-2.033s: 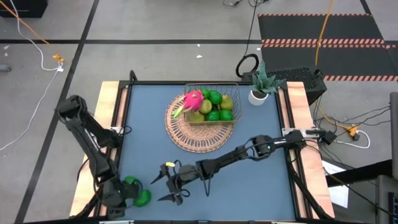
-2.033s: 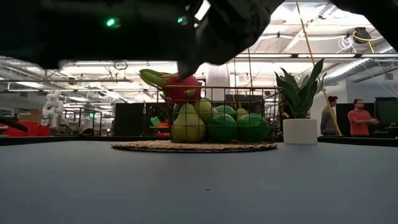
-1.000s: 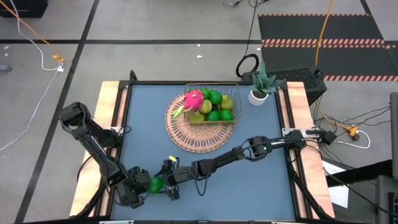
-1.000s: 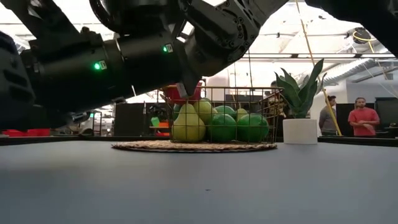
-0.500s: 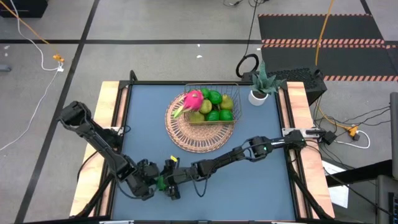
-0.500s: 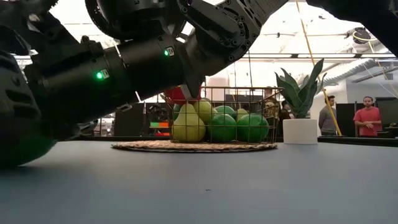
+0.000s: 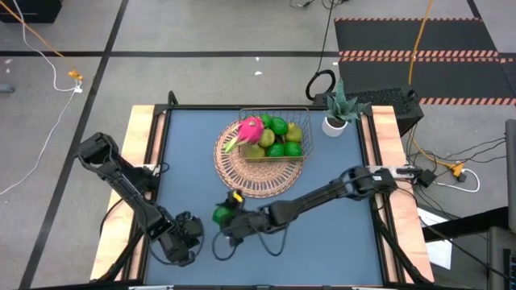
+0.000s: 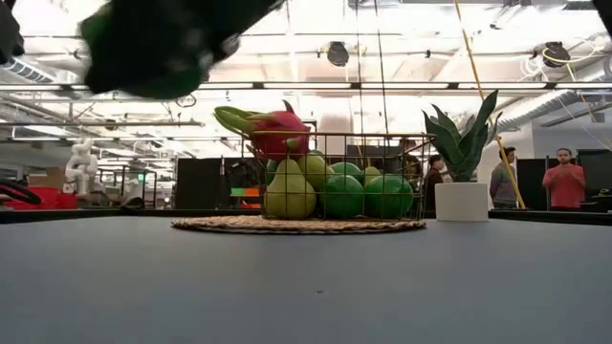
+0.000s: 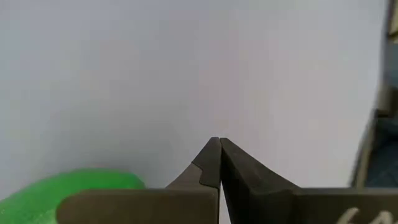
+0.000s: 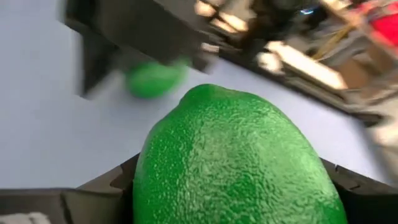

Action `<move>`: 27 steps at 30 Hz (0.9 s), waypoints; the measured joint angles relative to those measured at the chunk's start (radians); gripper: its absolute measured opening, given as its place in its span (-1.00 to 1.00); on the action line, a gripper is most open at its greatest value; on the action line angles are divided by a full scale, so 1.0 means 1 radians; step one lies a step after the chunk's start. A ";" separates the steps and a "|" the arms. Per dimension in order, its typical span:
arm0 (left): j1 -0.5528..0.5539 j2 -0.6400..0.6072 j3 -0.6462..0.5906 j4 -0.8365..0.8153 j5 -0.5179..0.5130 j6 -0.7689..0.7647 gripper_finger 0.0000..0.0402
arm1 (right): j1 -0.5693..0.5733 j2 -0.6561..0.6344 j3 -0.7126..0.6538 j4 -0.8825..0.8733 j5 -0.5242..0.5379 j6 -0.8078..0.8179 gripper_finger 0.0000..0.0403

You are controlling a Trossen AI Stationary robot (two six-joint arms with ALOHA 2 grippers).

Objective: Build produce basket
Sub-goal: Put the green lime into the wire basket

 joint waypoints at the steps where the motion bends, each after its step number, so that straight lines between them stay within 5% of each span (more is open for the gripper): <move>1: -0.003 0.000 0.009 -0.003 0.000 -0.001 -0.98 | 0.000 -0.036 -0.034 -0.002 0.036 -0.025 0.33; 9: -0.017 0.000 0.042 -0.006 -0.047 0.015 -0.98 | -0.080 -0.395 -0.364 0.039 0.213 -0.036 0.33; 14: -0.005 -0.001 0.043 -0.002 -0.060 0.038 -0.95 | -0.183 -0.626 -0.642 0.259 0.280 -0.015 0.36; 22: 0.047 -0.002 0.044 0.027 -0.274 0.084 -0.75 | -0.386 -0.812 -1.101 0.649 0.260 0.115 0.36; 27: 0.097 -0.002 0.044 0.029 -0.288 0.122 -0.48 | -0.498 -0.823 -1.230 0.704 0.091 0.252 0.41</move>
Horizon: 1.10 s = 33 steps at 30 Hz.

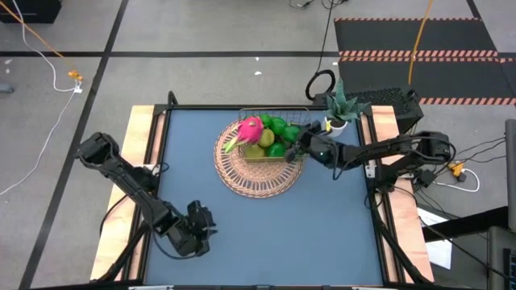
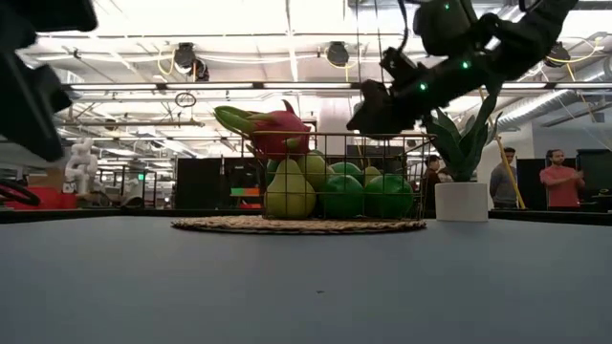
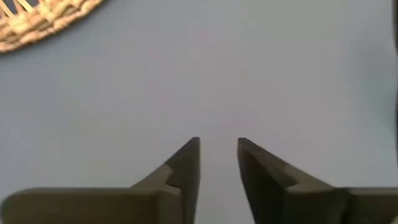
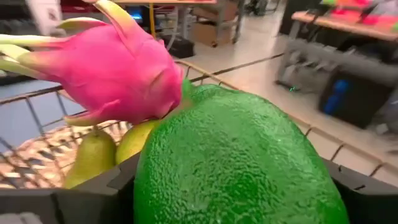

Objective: Build produce basket
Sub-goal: Put the green lime into the wire basket

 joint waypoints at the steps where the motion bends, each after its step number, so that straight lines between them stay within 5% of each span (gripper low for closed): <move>1: 0.009 0.000 0.000 0.000 -0.001 0.010 -0.41 | -0.013 -0.001 -0.008 0.003 -0.025 0.020 0.44; 8: 0.053 0.000 0.001 0.000 0.047 0.066 0.10 | -0.039 -0.002 -0.020 0.028 -0.057 0.044 0.64; 16: 0.053 -0.001 0.002 -0.035 0.383 0.047 0.52 | 0.023 -0.017 -0.020 0.066 -0.057 0.162 0.75; 25: -0.011 -0.001 0.135 -0.607 0.407 -0.180 0.34 | 0.252 -0.016 -0.019 0.298 -0.058 0.036 0.75; 33: -0.067 -0.002 0.310 -0.758 0.311 -0.121 0.23 | 0.435 0.006 -0.019 0.301 -0.056 0.087 0.75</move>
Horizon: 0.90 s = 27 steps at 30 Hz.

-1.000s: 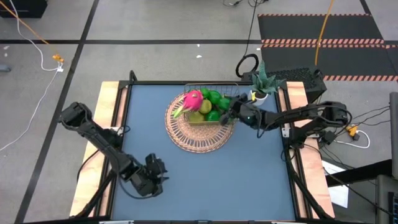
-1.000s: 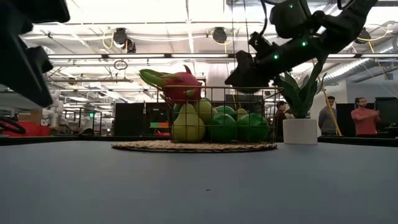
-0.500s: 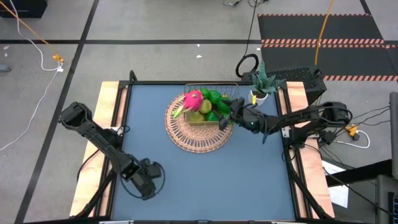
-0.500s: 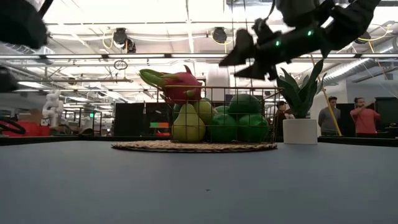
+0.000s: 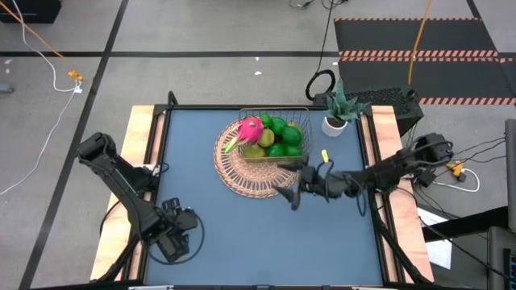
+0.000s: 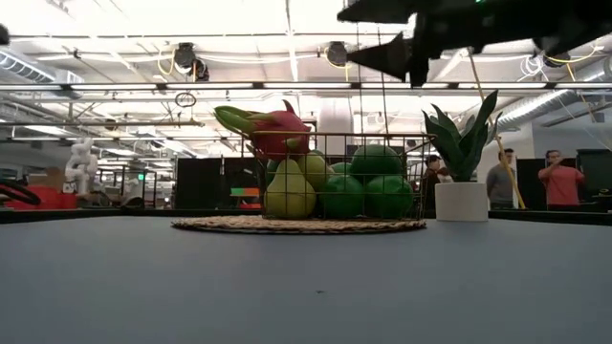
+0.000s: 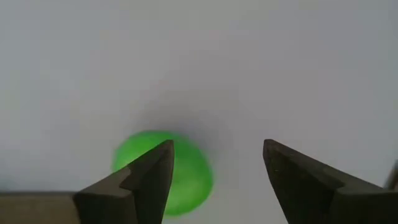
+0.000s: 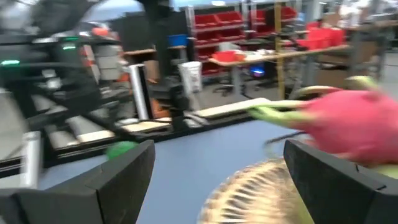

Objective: Build produce basket
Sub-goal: Put the green lime into the wire basket

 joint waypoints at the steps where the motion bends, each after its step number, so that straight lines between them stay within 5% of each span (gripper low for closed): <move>1: -0.005 0.000 0.011 -0.017 -0.019 0.009 0.23 | 0.019 0.011 0.000 0.020 0.000 0.007 0.75; 6: -0.014 0.000 0.018 -0.093 -0.062 -0.028 0.22 | 0.120 0.119 0.017 0.183 0.002 -0.049 0.75; 12: -0.004 0.000 0.008 -0.165 -0.092 -0.086 0.22 | 0.164 0.267 0.148 0.182 0.002 -0.124 0.75; 22: -0.019 0.000 0.008 -0.163 -0.096 -0.004 0.22 | 0.163 0.518 0.475 -0.087 -0.007 -0.176 0.75; 27: -0.038 0.000 0.008 -0.171 -0.029 -0.002 0.22 | 0.162 0.608 0.644 -0.216 -0.123 -0.235 0.75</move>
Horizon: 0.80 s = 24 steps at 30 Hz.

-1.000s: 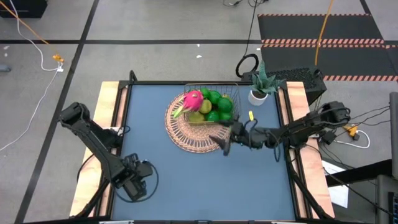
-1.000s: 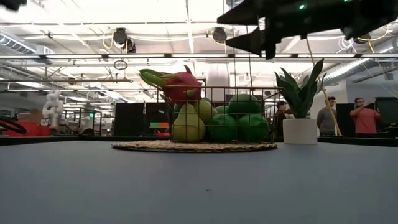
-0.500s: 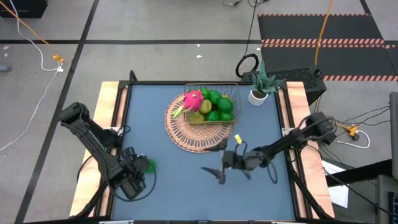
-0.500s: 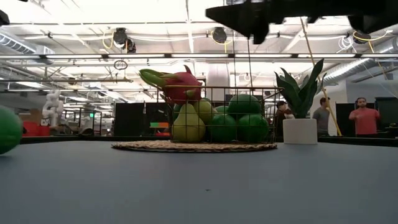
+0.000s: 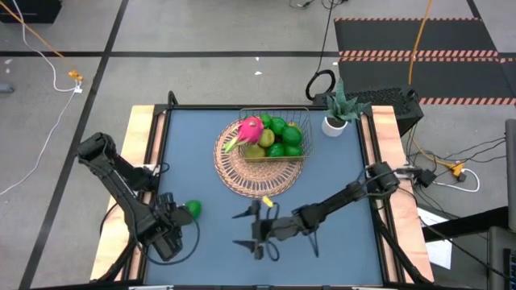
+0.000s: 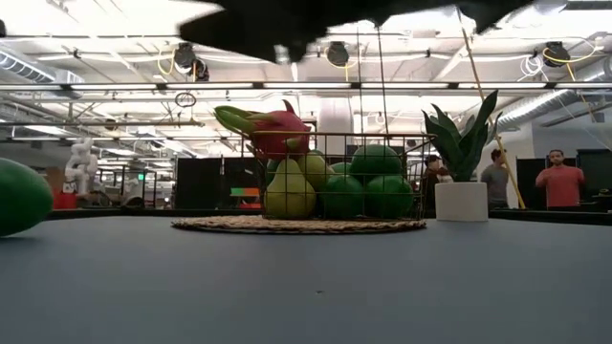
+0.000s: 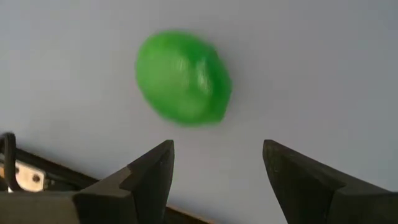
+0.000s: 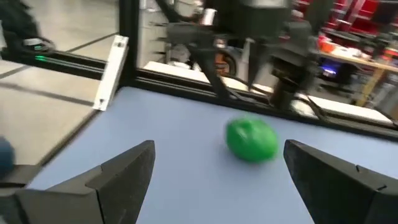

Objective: Build produce basket
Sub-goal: Put the green lime into the wire basket

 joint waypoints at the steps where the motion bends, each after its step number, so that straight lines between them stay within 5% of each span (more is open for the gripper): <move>1: -0.006 0.000 0.000 -0.006 0.009 -0.005 0.22 | -0.001 0.016 0.031 -0.014 -0.011 -0.011 0.75; 11: -0.052 0.000 -0.042 -0.045 -0.033 -0.123 0.22 | -0.084 0.121 0.222 -0.129 -0.112 -0.070 0.75; 24: 0.033 0.000 -0.423 0.312 -0.131 -0.227 0.22 | -0.206 0.266 0.405 -0.296 -0.223 0.220 0.75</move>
